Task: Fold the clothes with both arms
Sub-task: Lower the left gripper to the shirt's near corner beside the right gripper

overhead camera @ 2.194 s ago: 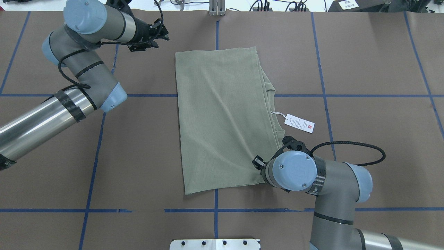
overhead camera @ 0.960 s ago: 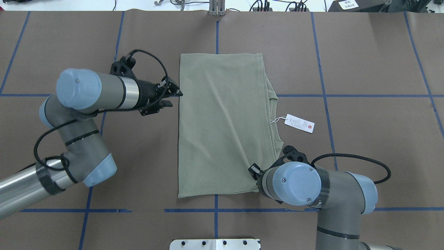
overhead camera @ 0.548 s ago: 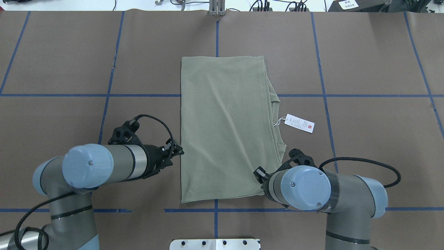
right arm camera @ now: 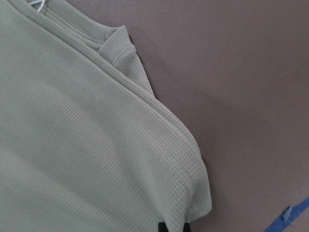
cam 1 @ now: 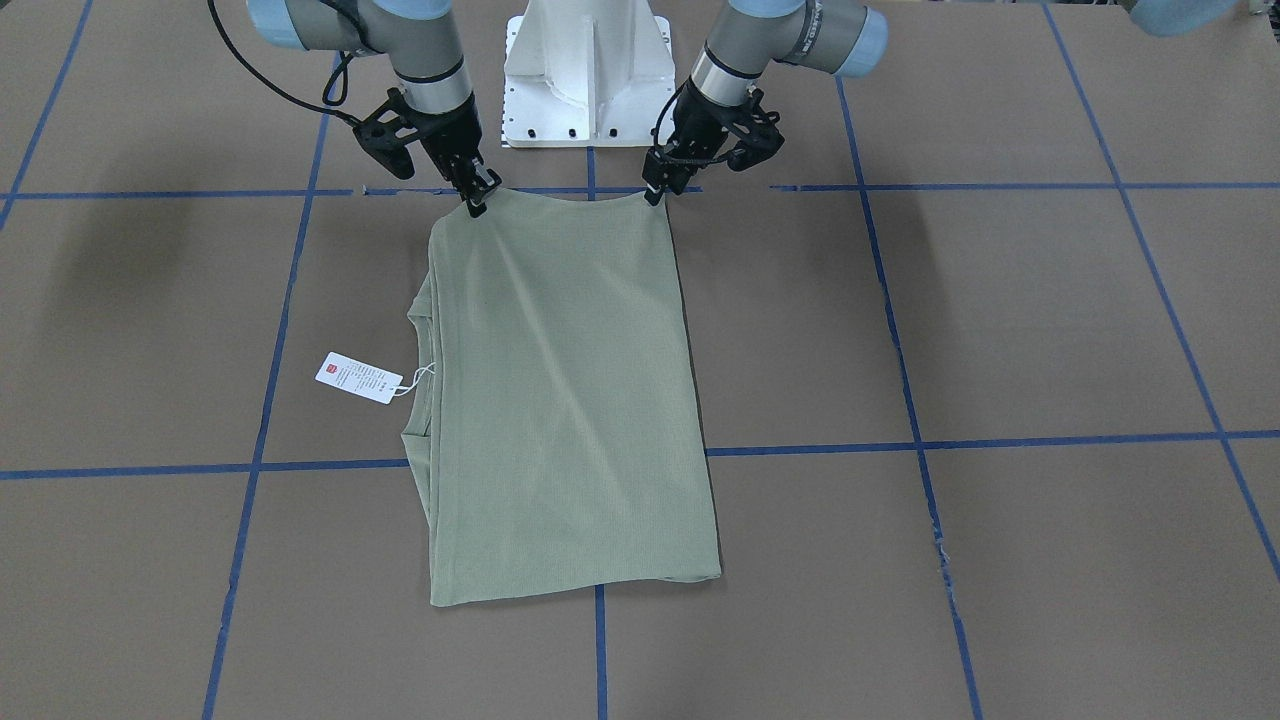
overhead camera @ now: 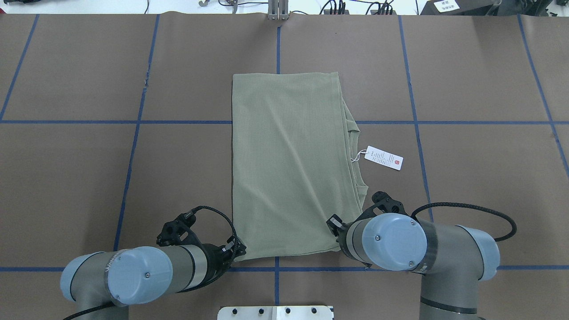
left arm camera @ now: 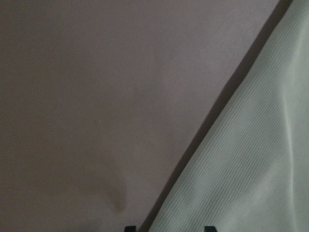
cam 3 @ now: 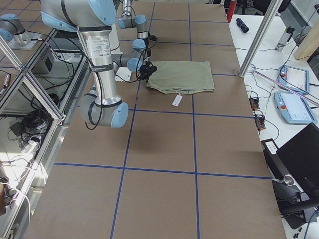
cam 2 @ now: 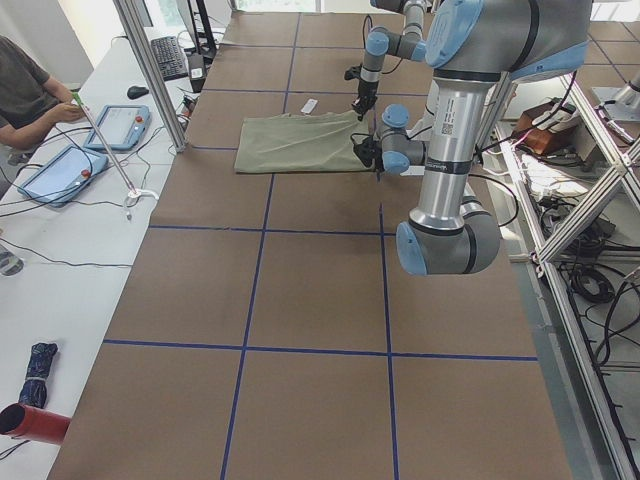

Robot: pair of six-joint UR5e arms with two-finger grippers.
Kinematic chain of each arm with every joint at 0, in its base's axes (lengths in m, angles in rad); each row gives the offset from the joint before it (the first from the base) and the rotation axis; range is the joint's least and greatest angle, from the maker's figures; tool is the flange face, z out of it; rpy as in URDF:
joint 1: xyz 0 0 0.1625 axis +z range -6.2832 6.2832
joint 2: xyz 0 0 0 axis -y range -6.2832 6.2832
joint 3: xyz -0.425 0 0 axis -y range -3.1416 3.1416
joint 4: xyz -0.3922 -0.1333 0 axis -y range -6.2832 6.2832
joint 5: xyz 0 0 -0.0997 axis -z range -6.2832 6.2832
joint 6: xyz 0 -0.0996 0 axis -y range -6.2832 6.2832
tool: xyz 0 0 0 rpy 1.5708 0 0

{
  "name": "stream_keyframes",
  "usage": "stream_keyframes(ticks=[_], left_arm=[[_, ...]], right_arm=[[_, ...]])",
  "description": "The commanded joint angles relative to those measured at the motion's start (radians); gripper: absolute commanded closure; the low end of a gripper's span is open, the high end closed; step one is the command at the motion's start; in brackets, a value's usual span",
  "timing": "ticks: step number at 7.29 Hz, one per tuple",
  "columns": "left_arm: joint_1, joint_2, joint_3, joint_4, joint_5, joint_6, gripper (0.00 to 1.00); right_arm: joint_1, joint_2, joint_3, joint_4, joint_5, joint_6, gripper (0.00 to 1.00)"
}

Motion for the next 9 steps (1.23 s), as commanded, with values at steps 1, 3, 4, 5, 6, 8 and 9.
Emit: stream_keyframes(ticks=[1,3,4,5,6,8,9], left_arm=[[0.007,-0.006,0.007,0.001,0.001,-0.004,0.47],[0.001,-0.026,0.019,0.001,0.040,0.010,0.49],[0.000,-0.028,0.023,0.001,0.042,0.010,0.50],[0.000,-0.029,0.023,0.001,0.042,0.008,0.56],[-0.002,-0.031,0.027,0.001,0.042,0.007,0.74],[-0.005,-0.031,0.020,0.001,0.042,0.010,1.00],[-0.023,-0.031,-0.018,0.001,0.039,0.011,1.00]], right_arm=[[-0.002,0.000,0.001,-0.002,0.000,0.000,1.00],[-0.002,-0.002,0.001,-0.002,0.000,0.000,1.00],[-0.002,-0.002,0.001,-0.002,0.000,0.000,1.00],[-0.002,-0.002,0.001,-0.002,0.000,0.000,1.00],[-0.005,-0.002,0.001,-0.002,0.000,0.000,1.00],[-0.005,-0.002,0.001,-0.002,0.000,0.000,1.00],[-0.005,-0.002,0.001,-0.002,0.000,0.000,1.00]])
